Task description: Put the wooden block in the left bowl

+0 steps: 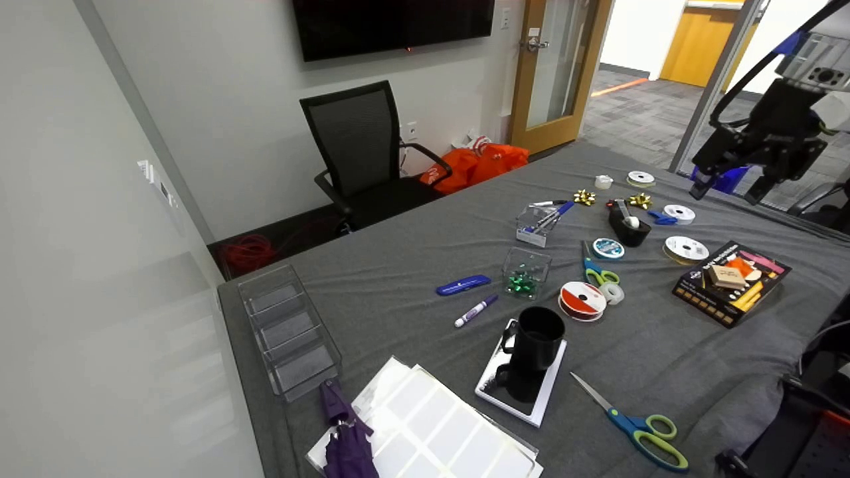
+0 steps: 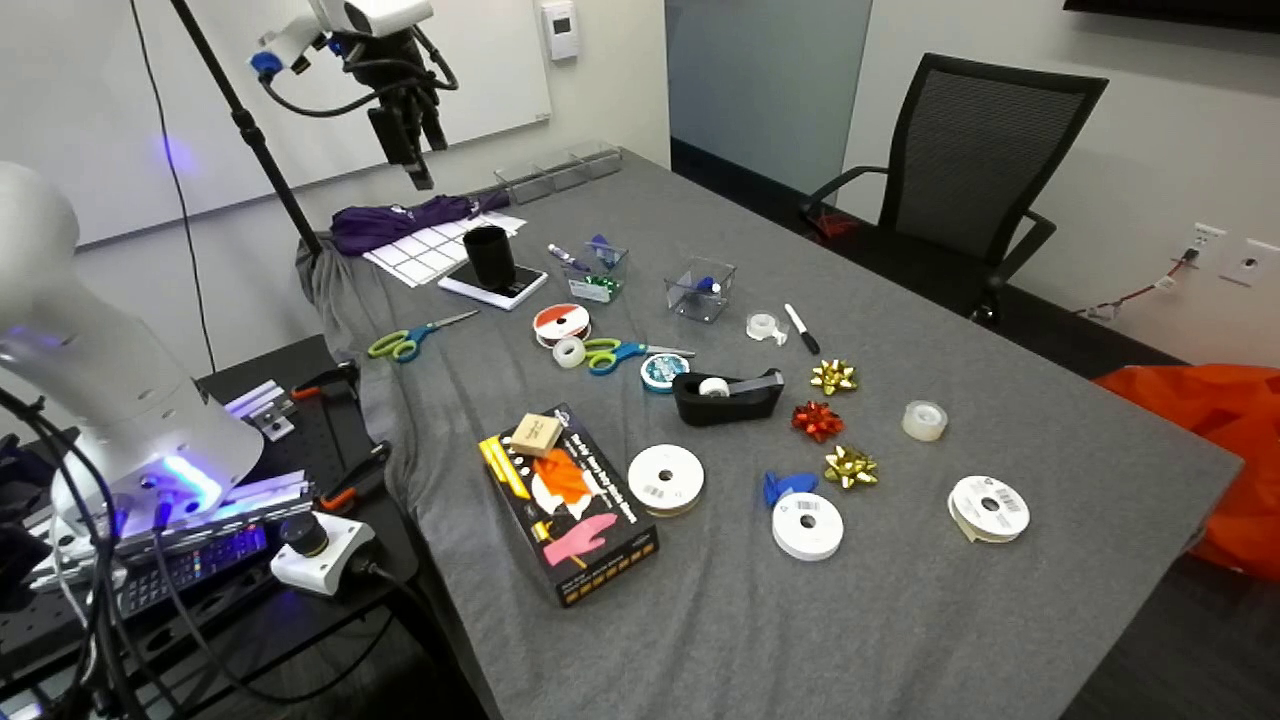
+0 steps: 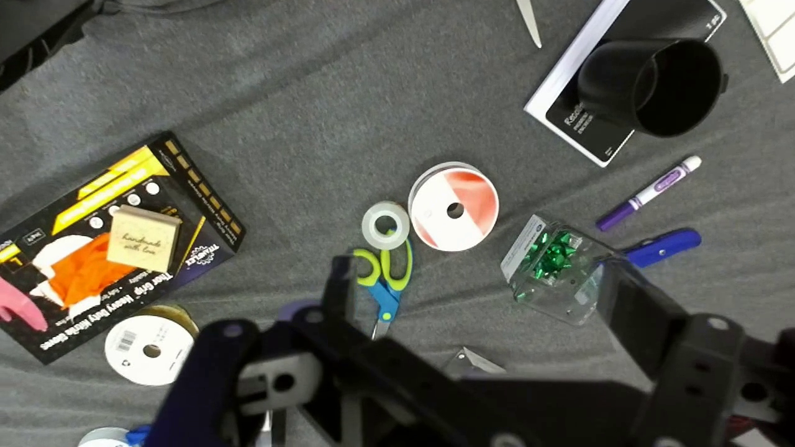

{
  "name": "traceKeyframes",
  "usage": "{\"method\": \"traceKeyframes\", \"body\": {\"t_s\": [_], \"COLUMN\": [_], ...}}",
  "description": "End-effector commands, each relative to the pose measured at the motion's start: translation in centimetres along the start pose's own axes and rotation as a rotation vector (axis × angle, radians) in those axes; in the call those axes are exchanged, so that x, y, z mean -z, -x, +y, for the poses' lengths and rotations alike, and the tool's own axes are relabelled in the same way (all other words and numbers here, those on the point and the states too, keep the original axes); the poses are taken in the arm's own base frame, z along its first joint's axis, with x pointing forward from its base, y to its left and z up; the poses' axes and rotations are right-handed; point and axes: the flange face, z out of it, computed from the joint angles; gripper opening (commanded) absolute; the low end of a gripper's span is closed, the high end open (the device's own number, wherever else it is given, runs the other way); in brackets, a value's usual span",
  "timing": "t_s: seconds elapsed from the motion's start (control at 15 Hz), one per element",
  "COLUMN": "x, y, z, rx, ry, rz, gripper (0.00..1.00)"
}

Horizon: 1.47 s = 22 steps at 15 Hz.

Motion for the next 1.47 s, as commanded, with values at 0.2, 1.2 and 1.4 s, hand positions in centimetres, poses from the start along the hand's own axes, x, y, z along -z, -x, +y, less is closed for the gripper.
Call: {"method": "traceKeyframes", "body": {"t_s": [0.2, 1.2, 1.4], "x": [-4.2, -7.6, -9.0], "y": [-0.5, -1.4, -1.7], "z": [6.9, 11.5, 12.4], "rx": [-0.05, -0.097, -0.142], "ry": [-0.007, 0.081, 0.079], "rz": [0.012, 0.029, 0.011], "gripper": [1.0, 1.0, 1.0]}}
